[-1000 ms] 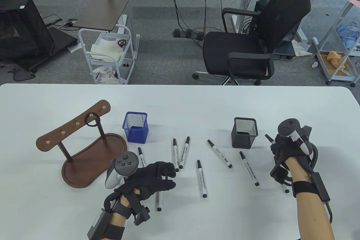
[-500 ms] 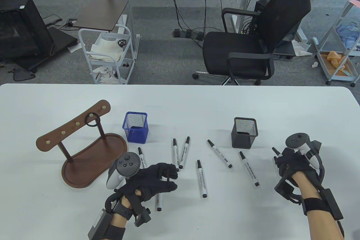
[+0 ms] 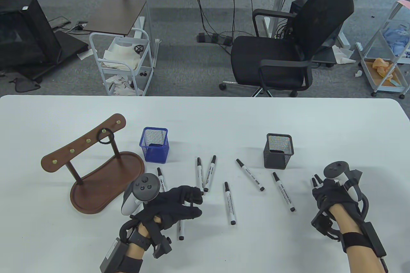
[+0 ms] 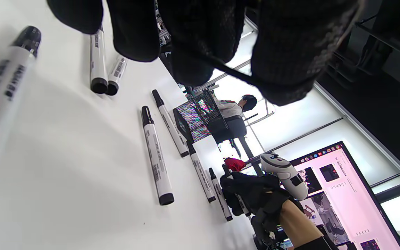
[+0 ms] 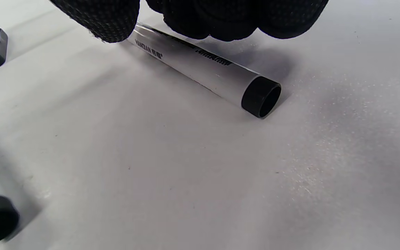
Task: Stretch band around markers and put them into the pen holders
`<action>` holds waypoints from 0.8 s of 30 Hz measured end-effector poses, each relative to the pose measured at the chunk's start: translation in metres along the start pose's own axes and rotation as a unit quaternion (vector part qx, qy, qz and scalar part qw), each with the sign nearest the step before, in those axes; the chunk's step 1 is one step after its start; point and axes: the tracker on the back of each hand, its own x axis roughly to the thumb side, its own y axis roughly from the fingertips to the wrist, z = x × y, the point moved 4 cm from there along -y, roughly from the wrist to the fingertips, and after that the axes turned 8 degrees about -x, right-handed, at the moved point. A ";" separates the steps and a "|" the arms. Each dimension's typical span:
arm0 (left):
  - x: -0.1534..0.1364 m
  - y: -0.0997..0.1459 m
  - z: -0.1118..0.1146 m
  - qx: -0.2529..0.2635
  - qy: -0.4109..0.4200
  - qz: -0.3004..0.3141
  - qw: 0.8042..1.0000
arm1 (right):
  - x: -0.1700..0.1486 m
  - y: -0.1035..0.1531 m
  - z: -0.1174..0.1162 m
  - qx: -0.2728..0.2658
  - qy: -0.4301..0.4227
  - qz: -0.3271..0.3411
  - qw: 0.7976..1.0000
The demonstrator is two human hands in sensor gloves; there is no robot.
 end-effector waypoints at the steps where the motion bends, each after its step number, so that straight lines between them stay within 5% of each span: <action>1: 0.000 0.000 0.000 0.000 0.001 0.000 1.000 | 0.000 -0.001 -0.002 0.001 0.005 -0.004 1.000; 24: 0.000 0.001 -0.001 0.004 0.004 0.000 1.000 | 0.016 0.000 -0.013 -0.039 0.072 -0.008 0.997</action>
